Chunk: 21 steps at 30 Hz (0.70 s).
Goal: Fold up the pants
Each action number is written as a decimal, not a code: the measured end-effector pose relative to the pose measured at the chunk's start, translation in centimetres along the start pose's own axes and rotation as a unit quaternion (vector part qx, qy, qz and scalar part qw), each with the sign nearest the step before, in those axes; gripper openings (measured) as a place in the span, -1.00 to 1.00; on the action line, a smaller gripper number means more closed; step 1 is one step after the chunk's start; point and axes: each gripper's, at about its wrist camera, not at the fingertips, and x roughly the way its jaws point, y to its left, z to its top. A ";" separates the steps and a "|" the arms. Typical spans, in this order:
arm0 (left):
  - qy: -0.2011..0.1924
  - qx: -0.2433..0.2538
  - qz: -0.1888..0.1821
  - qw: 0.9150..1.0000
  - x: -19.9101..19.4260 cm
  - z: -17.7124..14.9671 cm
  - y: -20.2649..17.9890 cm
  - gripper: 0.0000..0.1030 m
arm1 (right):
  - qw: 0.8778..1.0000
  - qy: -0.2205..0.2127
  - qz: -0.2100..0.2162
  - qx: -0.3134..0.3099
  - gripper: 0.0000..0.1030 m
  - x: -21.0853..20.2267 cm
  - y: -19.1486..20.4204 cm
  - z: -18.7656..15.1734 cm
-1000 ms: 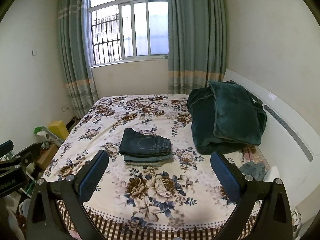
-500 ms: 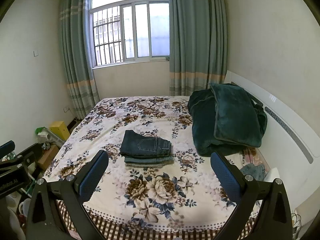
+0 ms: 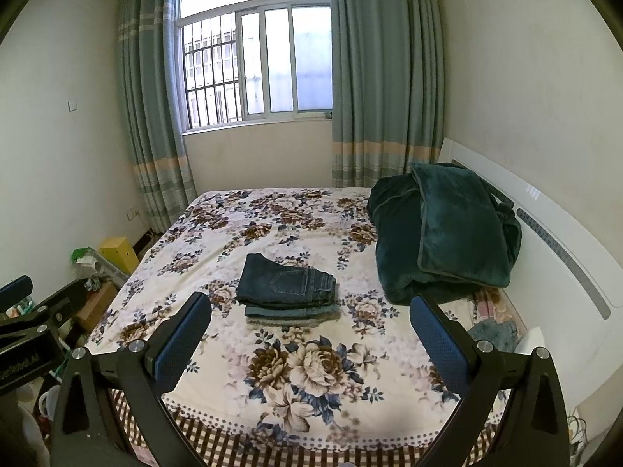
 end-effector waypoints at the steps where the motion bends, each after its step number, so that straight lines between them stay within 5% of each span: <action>1: 0.000 0.001 -0.001 1.000 0.0 0.0 0.0 0.99 | 1.000 0.001 0.001 0.000 1.00 0.1 0.0 0.1; 21: -0.003 0.001 0.001 1.000 -0.2 -0.1 -0.2 0.99 | 1.000 -0.001 0.009 -0.003 1.00 -0.4 0.2 -0.7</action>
